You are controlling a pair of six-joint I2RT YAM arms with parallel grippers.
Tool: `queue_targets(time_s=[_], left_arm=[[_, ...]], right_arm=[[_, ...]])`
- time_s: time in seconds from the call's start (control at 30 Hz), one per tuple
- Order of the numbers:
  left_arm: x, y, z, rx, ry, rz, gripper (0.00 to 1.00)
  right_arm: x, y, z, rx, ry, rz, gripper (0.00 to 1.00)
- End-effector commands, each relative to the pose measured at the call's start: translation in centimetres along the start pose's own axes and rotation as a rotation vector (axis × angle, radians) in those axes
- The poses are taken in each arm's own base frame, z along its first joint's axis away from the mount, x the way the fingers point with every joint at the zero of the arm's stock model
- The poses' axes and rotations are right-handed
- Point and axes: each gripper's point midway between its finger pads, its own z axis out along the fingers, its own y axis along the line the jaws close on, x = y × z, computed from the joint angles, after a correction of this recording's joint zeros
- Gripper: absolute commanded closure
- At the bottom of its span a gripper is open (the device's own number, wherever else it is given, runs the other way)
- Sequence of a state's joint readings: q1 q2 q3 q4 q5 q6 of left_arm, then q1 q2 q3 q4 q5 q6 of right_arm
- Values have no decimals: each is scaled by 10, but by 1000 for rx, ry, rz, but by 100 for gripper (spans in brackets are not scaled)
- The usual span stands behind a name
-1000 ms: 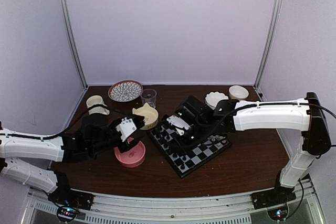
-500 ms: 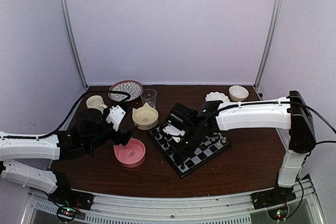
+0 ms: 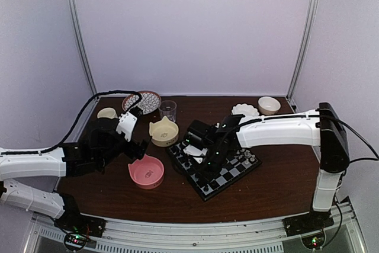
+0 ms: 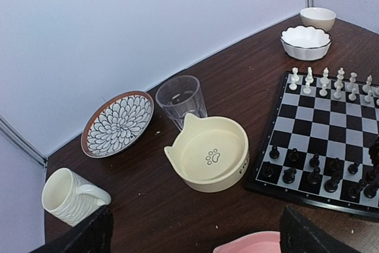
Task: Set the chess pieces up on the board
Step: Place the knight at b8.
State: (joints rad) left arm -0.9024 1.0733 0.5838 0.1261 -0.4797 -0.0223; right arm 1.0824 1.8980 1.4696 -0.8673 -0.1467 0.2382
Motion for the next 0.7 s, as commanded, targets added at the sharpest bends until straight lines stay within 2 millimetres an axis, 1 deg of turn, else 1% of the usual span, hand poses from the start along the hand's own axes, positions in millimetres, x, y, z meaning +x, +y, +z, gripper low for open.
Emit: queue_targets(time_s=[0.0,0.17,0.67], left_arm=[[-6,11,0,-54,5,-37,2],[-2,16,2,-90,30,-15,2],[1,12,5,-73,63,2,3]], right_arm=[[-4,-3,2,43,2,-15,97],[-5,-4,6,53,3,-15,96],[-6,-6,19,103,35,-36,95]])
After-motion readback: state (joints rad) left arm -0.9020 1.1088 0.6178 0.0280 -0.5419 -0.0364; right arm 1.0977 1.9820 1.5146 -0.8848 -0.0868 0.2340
